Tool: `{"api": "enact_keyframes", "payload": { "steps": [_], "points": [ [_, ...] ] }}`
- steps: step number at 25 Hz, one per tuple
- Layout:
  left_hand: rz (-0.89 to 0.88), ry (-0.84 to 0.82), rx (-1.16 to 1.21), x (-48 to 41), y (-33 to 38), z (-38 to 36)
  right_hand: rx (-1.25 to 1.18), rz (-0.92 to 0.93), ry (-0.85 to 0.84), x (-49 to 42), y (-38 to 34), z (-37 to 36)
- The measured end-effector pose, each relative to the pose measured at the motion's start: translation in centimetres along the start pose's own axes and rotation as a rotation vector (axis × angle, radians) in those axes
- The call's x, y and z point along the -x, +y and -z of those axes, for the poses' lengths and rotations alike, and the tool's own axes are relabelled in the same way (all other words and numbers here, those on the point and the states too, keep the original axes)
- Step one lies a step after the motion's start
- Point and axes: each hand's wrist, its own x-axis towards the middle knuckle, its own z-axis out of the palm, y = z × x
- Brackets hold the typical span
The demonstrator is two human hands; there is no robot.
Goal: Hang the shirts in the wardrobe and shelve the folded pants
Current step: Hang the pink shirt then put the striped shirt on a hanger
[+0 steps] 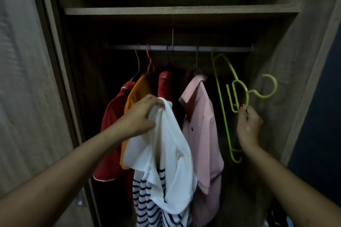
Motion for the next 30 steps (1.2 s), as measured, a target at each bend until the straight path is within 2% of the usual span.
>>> {"api": "enact_keyframes", "payload": {
  "steps": [3,6,9,11,17,19,24,27,30],
  "points": [
    [0.021,-0.03,0.039,-0.1,0.6,-0.4,-0.163,-0.012,0.003,3.0,-2.3,1.9],
    [0.06,-0.064,0.115,-0.2,1.4,-0.6,-0.542,-0.148,-0.059,4.7,-6.8,2.7],
    [0.103,-0.084,0.239,0.0,2.4,-0.7,-0.874,-0.182,-0.167,6.1,-11.3,2.5],
    [0.113,-0.081,0.267,0.2,3.0,-0.5,-0.915,-0.156,-0.229,7.4,-12.8,1.7],
    [0.164,-0.064,0.395,1.5,3.3,1.4,-0.819,-0.075,-0.325,10.6,-12.5,1.0],
    [0.163,-0.06,0.43,1.7,3.6,2.4,-0.674,-0.004,-0.423,11.0,-10.7,0.4],
    [0.118,-0.037,0.553,2.6,3.2,6.2,-0.326,-0.01,-0.539,12.0,-3.9,0.2],
    [0.151,-0.045,0.473,2.6,1.3,7.0,-0.189,0.046,-0.614,11.1,-3.1,0.7],
    [0.202,-0.132,0.284,2.9,-1.8,7.2,0.067,0.221,-0.769,9.7,-2.2,1.3]
  ]
}}
